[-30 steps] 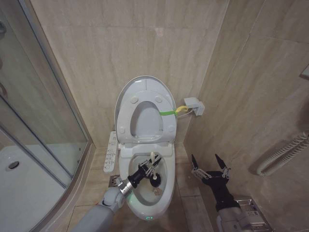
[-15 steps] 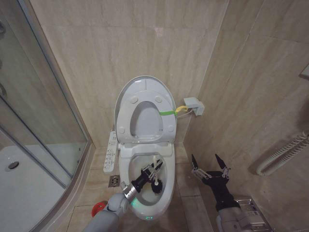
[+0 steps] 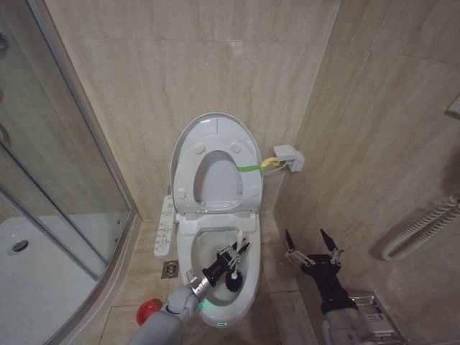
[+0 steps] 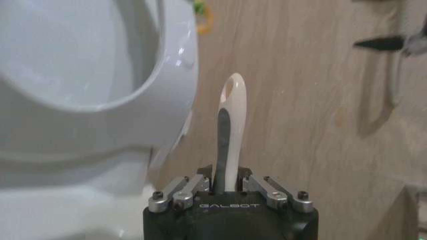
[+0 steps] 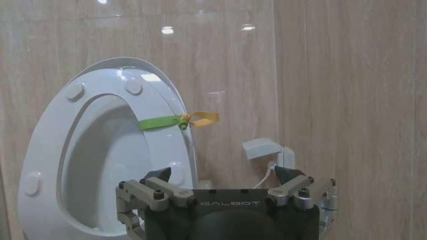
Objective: Open the toilet lid, clean the toilet bowl with a toilet brush, close the toilet lid, and flush.
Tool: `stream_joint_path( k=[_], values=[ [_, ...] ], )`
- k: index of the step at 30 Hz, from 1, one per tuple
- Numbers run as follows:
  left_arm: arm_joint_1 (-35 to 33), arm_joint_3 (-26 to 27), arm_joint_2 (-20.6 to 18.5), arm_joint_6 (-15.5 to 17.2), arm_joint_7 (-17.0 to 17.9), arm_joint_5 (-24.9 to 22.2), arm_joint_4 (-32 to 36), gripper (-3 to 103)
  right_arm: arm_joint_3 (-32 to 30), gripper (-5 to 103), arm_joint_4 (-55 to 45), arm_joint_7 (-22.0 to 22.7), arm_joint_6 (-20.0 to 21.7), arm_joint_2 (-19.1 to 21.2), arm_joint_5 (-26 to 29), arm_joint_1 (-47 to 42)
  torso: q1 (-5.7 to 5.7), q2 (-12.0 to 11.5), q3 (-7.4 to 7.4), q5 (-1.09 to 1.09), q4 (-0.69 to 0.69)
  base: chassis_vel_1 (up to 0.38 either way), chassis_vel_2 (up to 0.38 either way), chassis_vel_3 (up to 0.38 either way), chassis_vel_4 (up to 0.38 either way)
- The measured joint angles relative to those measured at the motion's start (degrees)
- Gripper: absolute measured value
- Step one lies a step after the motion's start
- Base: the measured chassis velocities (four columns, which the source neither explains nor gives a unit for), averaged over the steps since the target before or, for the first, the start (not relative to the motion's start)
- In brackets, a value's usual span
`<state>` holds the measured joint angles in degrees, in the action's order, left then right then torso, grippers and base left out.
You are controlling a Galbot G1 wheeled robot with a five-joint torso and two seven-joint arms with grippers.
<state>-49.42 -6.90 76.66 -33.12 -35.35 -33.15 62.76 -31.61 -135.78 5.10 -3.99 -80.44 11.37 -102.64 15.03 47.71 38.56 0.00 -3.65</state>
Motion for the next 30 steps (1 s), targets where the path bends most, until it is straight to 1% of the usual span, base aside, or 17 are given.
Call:
stream_joint_path(
  k=[3, 5, 8, 12, 15, 18, 19, 20, 22, 26, 30],
  values=[
    [0.84, 0.01, 0.37, -0.67, -0.53, 0.30, -2.97, 22, 0.01, 100, 0.00, 0.00, 0.00, 0.00, 0.01, 0.00, 0.00, 0.00, 0.00, 0.00, 0.00, 0.000, 0.000, 0.000, 0.000],
    [0.98, 0.06, 0.36, -0.75, -0.60, 0.31, -3.25, 22, 0.00, 100, 0.00, 0.00, 0.00, 0.00, 0.01, 0.00, 0.00, 0.00, 0.00, 0.00, 0.00, 0.000, 0.000, 0.000, 0.000],
    [1.19, 0.01, 0.08, -0.70, -0.55, 0.26, -2.59, 22, 0.00, 100, 0.00, -0.01, 0.00, 0.00, 0.01, 0.00, 0.00, 0.00, 0.00, 0.00, 0.02, 0.000, 0.000, 0.000, 0.000],
    [2.28, -0.33, -0.08, -0.17, 0.58, -0.30, 0.99, 22, 0.00, 100, 0.00, 0.00, 0.00, 0.00, 0.01, 0.00, 0.00, 0.00, 0.00, 0.00, 0.01, 0.000, 0.000, 0.000, 0.000],
    [2.92, -0.70, 0.31, -0.27, 1.22, -0.73, 1.13, 22, 0.00, 100, 0.00, 0.00, 0.00, 0.00, 0.01, 0.00, 0.00, 0.00, 0.00, 0.01, 0.01, 0.000, 0.000, 0.000, 0.000],
    [3.27, -0.98, 1.77, -1.78, 1.05, -0.73, -2.10, 22, 0.01, 100, 0.00, 0.00, 0.00, 0.00, 0.01, 0.00, 0.00, 0.00, 0.00, 0.00, 0.00, 0.000, 0.000, 0.000, 0.000],
    [3.27, -0.98, 1.77, -1.78, 1.05, -0.73, -2.10, 22, 0.01, 100, 0.00, 0.00, 0.00, 0.00, 0.01, 0.00, 0.00, 0.00, 0.00, 0.00, 0.00, 0.000, 0.000, 0.000, 0.000],
    [3.06, -0.93, 2.46, -2.42, 0.65, -0.39, -3.77, 22, 0.01, 100, 0.00, -0.01, 0.00, 0.00, 0.01, 0.00, 0.00, 0.00, 0.00, 0.00, 0.01, 0.000, 0.000, 0.000, 0.000],
    [2.32, -0.86, 2.72, -2.80, 0.00, -0.14, -4.97, 22, 0.00, 100, 0.00, 0.00, 0.00, 0.00, 0.00, 0.00, 0.00, 0.00, 0.00, 0.00, 0.01, 0.000, 0.000, 0.000, 0.000],
    [1.34, -0.73, 2.02, -2.95, -0.54, -0.08, -4.71, 22, 0.00, 100, 0.00, 0.00, 0.00, 0.00, 0.01, 0.00, 0.00, 0.00, 0.00, 0.00, 0.01, 0.000, 0.000, 0.000, 0.000],
    [0.42, -0.69, 0.35, -2.46, -0.31, -0.32, -2.30, 22, 0.00, 100, -0.01, -0.01, 0.00, 0.00, 0.01, 0.00, 0.00, 0.00, 0.00, 0.00, 0.02, 0.000, 0.000, 0.000, 0.000]
  ],
)
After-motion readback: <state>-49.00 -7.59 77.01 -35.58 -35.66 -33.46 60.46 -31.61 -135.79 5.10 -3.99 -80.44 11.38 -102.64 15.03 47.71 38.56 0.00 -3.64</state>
